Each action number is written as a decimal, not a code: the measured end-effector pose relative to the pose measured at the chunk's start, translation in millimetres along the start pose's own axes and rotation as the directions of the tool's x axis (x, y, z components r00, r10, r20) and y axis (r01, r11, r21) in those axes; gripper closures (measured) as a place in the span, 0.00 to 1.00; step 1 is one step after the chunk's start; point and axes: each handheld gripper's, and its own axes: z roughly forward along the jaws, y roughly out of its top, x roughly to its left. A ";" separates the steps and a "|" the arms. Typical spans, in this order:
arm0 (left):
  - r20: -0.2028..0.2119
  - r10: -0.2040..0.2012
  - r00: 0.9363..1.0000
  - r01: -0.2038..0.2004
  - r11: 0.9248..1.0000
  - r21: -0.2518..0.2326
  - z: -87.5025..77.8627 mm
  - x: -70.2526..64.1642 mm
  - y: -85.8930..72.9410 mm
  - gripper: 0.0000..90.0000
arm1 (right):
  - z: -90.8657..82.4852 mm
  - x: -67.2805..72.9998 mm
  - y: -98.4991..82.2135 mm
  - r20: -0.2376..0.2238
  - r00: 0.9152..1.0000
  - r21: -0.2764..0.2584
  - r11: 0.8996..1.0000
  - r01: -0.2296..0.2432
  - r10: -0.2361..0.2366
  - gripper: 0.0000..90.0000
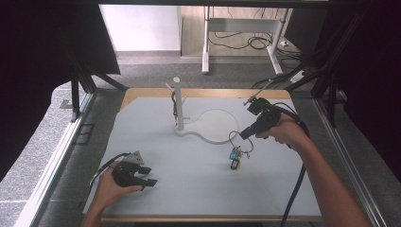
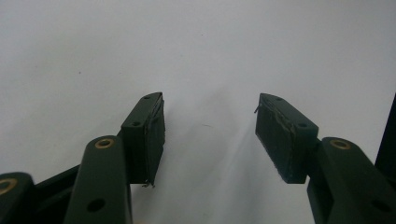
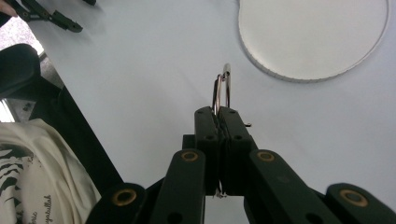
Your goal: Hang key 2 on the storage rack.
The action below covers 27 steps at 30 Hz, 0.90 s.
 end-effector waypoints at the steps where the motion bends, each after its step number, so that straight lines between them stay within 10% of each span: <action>1: 0.000 -0.003 1.000 0.003 1.000 -0.002 0.0 -0.2 -0.1 0.48 | -0.6 -0.6 1.1 -0.001 1.000 -0.001 1.000 -0.002 0.002 0.98; 27: 0.005 0.006 1.000 -0.006 1.000 0.007 0.5 0.3 0.1 0.48 | -19.0 -16.3 33.7 0.025 0.999 -0.082 0.996 -0.038 0.040 0.98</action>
